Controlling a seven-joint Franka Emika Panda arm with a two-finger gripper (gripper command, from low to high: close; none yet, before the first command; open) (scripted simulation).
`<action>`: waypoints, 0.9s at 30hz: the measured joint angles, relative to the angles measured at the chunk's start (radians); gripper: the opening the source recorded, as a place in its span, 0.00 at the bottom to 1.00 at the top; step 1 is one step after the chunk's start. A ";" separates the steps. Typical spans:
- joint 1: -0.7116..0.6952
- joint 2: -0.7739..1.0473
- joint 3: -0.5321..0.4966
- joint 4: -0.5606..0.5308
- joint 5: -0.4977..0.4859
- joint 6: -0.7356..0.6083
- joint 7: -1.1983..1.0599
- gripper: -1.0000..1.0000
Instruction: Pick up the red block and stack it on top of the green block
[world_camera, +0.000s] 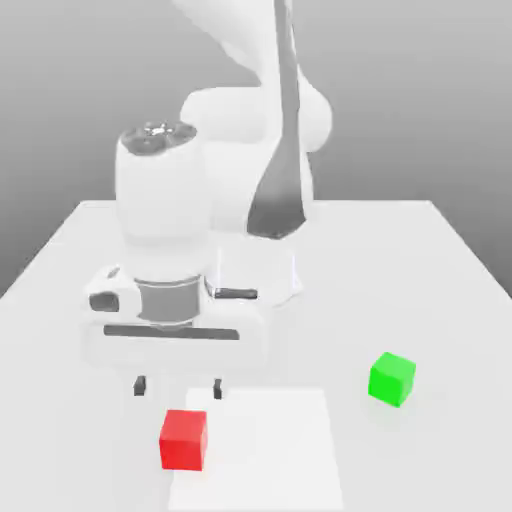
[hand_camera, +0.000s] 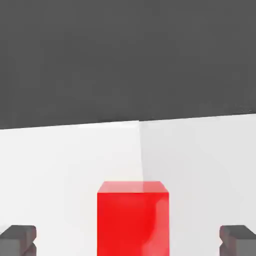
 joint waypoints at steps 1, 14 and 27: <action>-0.006 0.036 0.009 0.004 0.014 0.029 -0.011 0.50; -0.022 0.055 0.025 0.005 0.012 0.044 -0.010 0.00; 0.421 -0.316 0.272 -0.212 0.015 -0.107 -0.059 0.00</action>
